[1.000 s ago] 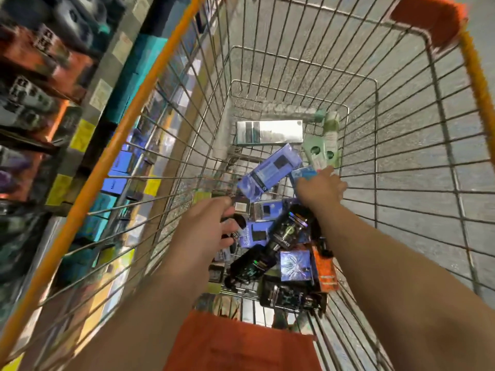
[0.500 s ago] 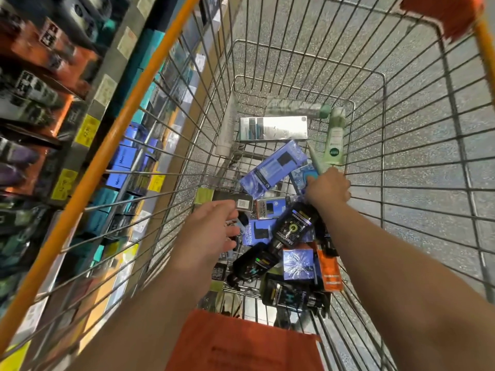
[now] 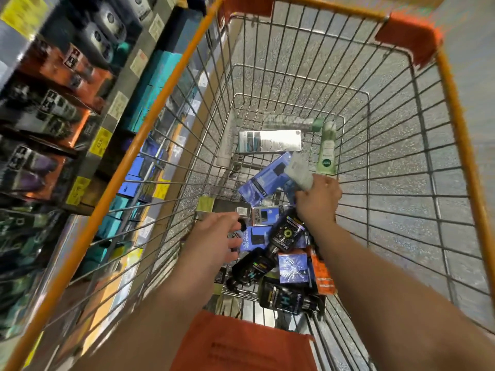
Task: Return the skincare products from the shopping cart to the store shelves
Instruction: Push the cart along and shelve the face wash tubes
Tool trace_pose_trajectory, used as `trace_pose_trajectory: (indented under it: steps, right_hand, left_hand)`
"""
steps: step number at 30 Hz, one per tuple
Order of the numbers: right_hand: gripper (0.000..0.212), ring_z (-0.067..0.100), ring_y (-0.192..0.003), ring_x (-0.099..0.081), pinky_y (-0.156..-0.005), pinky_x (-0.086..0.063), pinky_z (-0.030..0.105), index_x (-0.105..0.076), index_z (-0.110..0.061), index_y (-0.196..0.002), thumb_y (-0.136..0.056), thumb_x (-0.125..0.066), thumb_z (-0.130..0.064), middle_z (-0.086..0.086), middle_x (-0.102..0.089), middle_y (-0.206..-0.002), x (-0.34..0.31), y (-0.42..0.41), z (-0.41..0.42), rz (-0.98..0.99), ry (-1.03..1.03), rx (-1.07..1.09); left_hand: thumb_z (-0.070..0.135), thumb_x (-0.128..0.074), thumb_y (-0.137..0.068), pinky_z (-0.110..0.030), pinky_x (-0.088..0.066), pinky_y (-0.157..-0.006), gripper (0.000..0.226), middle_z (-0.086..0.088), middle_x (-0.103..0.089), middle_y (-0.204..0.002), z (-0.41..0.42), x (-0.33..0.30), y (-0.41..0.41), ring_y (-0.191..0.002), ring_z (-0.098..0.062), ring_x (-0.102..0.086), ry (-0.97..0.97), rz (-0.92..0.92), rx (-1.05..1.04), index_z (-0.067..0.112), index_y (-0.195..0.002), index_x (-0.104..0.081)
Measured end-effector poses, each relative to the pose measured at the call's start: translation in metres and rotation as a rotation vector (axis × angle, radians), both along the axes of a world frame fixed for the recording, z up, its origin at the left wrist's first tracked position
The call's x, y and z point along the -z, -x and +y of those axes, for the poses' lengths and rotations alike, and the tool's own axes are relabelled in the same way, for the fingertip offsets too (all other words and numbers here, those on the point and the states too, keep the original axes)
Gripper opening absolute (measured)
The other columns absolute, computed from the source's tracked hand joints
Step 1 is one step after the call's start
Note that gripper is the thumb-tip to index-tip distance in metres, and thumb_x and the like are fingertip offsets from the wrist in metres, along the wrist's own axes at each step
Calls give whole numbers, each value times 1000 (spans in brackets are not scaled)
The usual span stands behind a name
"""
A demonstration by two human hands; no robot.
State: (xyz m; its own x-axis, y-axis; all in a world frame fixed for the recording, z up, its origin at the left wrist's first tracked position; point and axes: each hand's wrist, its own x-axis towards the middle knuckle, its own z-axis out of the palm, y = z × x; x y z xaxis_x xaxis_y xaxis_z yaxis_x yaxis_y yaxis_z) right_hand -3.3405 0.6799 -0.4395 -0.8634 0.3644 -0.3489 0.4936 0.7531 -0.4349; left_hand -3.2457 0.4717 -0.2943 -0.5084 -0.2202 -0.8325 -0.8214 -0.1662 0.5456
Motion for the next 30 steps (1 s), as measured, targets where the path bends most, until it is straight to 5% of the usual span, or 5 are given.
trace_pose_trajectory:
  steps: [7, 13, 17, 23, 30]
  right_hand:
    - [32, 30, -108, -51, -85, -41, 38, -64, -11, -109, -88, -77, -32, 7, -56, -110, -56, -24, -40, 202, 257, -38]
    - [19, 4, -83, -60, -69, -43, 23, -60, -28, -88, -92, -77, -36, -10, -62, -92, -157, -50, -79, 233, 578, 33]
    - [20, 8, -84, -70, -64, -49, 12, -68, -25, -97, -94, -71, -44, -10, -73, -92, -217, -73, -105, 228, 736, 22]
    - [36, 29, -77, -70, -76, -56, 54, -70, -24, -89, -89, -68, -60, 7, -74, -85, -296, -109, -146, 282, 881, 2]
    - [41, 14, -80, -74, -75, -59, 41, -73, -28, -99, -83, -56, -63, -7, -78, -88, -388, -154, -189, 318, 928, -187]
  left_hand:
    - [35, -63, -99, -47, -59, -87, 16, 4, -77, -104, -8, -47, -6, -90, -23, -72, 11, 43, 26, 27, -106, -75]
    - [28, -56, -104, -20, -52, -51, 18, 2, -73, -98, -29, -107, -17, -78, -15, -64, 1, 101, 63, 17, -111, -68]
    - [33, -57, -103, -30, -55, -73, 23, 8, -68, -117, -40, -144, -35, -95, -14, -66, -34, 167, 140, 31, -125, -63]
    - [38, -66, -98, -31, -57, -86, 27, 25, -61, -123, -63, -210, -67, -107, -6, -67, -126, 361, 36, 53, -117, -54]
    - [36, -58, -102, -33, -58, -98, 33, 29, -68, -124, -117, -282, -113, -99, 10, -69, -149, 524, 34, 50, -132, -58]
